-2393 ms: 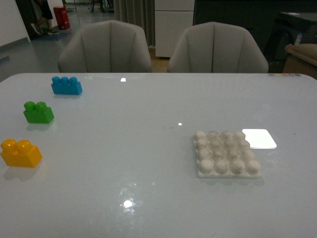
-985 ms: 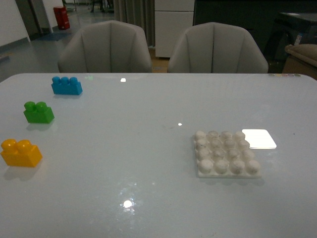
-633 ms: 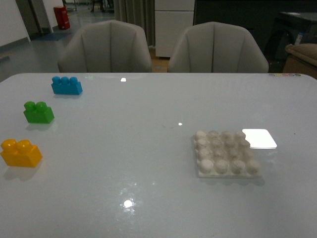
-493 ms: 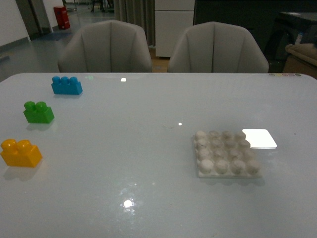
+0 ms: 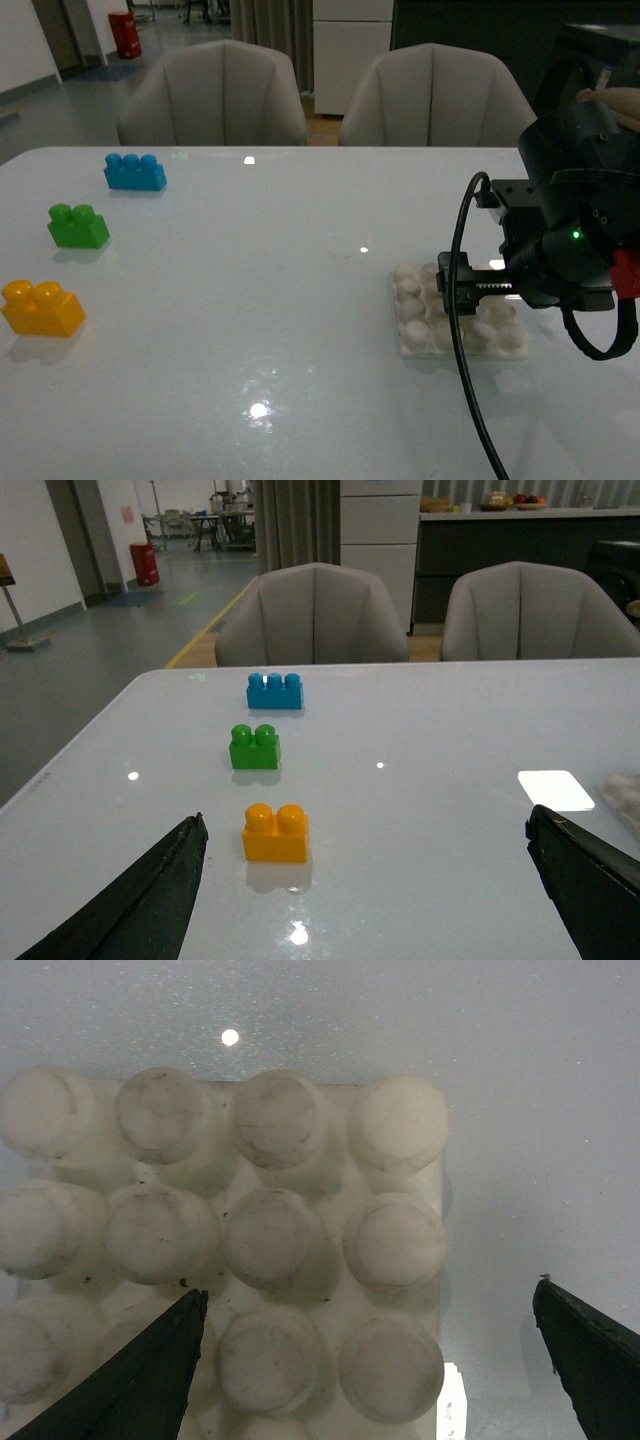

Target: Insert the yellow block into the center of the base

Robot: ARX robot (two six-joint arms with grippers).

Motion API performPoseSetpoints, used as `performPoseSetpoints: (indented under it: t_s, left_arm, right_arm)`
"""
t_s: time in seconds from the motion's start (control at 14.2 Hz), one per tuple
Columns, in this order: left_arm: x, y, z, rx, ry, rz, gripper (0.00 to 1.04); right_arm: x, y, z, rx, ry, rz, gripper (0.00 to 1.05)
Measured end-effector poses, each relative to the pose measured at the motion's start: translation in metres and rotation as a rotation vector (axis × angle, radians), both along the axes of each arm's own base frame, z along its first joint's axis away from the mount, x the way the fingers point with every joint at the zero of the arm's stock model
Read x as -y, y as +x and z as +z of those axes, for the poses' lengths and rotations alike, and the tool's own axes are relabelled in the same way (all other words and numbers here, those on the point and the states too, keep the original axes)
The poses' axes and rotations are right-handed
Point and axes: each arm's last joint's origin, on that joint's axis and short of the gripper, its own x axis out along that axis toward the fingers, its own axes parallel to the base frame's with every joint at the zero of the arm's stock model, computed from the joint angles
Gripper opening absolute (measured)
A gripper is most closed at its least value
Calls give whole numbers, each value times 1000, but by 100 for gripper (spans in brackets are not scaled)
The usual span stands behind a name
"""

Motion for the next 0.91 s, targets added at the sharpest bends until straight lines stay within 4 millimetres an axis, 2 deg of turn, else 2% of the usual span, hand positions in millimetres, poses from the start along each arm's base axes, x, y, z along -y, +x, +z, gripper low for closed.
performPoseSetpoints:
  t_s: [0.49, 0.91]
  left_arm:
    - [0, 0, 0, 0, 0, 0, 98]
    - [0, 0, 0, 0, 0, 0, 98]
  right_arm:
    - [-2, 7, -16, -10, 92, -62, 98]
    - [-38, 16, -18, 9, 129, -2, 98]
